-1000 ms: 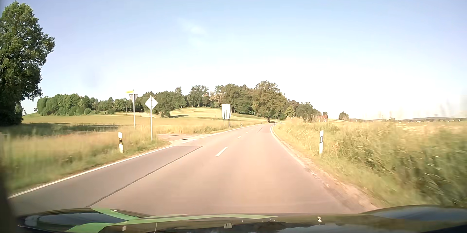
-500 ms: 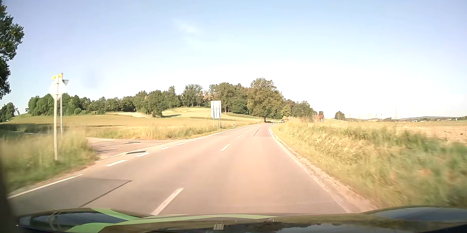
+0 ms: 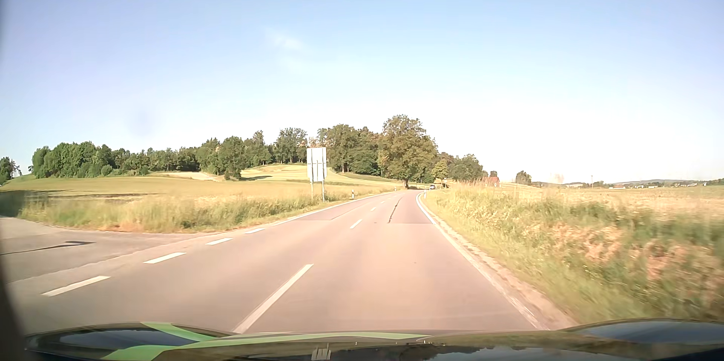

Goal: Follow the waypoints while adhering to traffic rules and regulations

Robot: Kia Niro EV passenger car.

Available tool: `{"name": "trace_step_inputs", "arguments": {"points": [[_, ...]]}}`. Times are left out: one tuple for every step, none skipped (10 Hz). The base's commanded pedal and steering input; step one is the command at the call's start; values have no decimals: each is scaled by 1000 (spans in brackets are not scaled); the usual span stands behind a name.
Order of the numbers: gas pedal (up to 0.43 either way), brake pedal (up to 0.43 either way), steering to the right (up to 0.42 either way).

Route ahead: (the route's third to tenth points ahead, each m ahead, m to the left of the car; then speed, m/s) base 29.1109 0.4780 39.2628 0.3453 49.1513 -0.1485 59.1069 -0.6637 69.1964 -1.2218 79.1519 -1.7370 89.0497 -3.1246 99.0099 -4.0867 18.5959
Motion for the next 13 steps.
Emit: {"name": "trace_step_inputs", "arguments": {"points": [[189, 0, 6], [197, 0, 6], [220, 0, 6], [220, 0, 7], [228, 0, 7], [248, 0, 6], [268, 0, 5], [268, 0, 5], [268, 0, 5], [260, 0, 5], [260, 0, 5], [260, 0, 5], [260, 0, 5]]}}
